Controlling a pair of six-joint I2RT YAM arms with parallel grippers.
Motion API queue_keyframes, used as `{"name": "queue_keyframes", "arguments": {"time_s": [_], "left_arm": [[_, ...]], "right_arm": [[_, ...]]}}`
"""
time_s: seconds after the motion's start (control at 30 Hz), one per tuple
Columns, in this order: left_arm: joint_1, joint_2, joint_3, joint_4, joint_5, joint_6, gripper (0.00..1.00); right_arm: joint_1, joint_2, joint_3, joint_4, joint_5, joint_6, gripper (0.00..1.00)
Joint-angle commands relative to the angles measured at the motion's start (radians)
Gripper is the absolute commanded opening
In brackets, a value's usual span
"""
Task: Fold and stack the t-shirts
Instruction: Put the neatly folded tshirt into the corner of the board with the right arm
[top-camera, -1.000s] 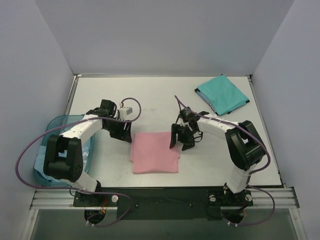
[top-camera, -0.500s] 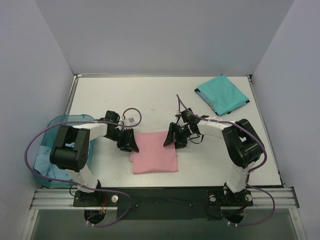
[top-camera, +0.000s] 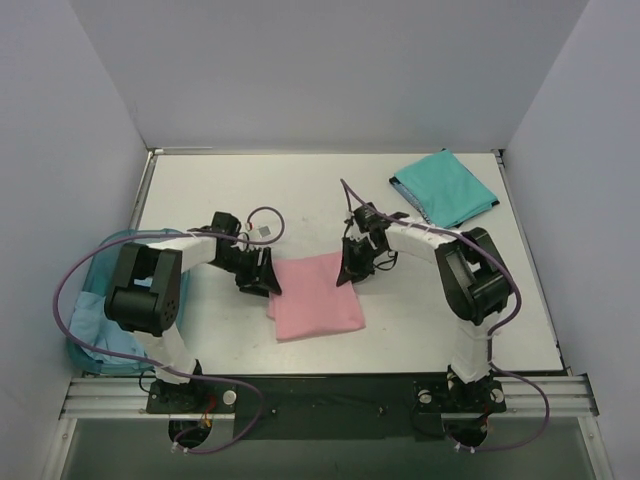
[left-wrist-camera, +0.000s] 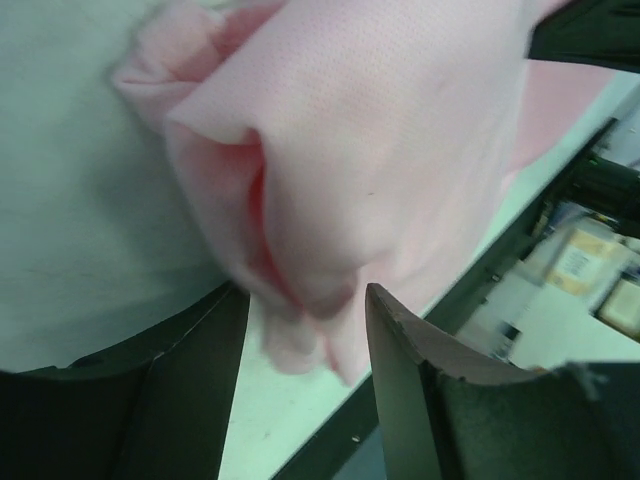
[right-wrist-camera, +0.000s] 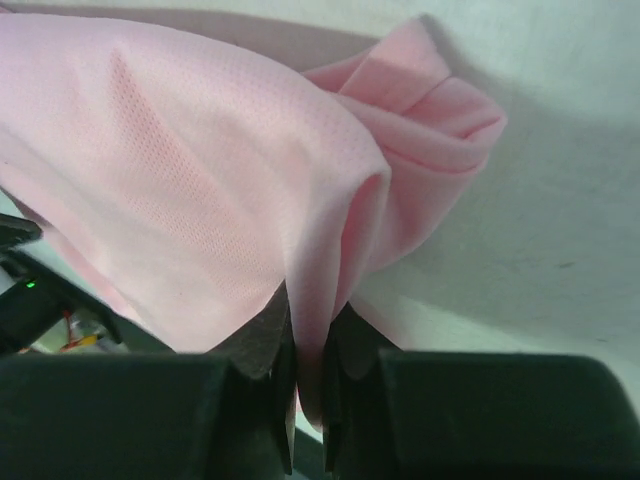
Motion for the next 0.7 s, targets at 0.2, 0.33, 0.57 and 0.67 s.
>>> {"name": "queue_keyframes", "arguments": {"time_s": [0.2,0.33,0.57,0.67], "left_arm": [[0.136,-0.095,0.137,-0.08,-0.341,0.146,0.62],[0.154,-0.127,0.143,-0.095,-0.383,0.196,0.62],[0.154,-0.137,0.136,-0.098,-0.386,0.213,0.62],[0.154,-0.137,0.137,-0.104,-0.406,0.227,0.62]], "right_arm": [[-0.036,0.11,0.438,-0.577,0.506,-0.49,0.0],[-0.061,0.193,0.633,-0.663,0.696,-0.622,0.0],[-0.101,0.319,0.851,-0.708,0.998,-0.829,0.0],[-0.13,0.362,0.951,-0.706,1.059,-0.921,0.0]]}}
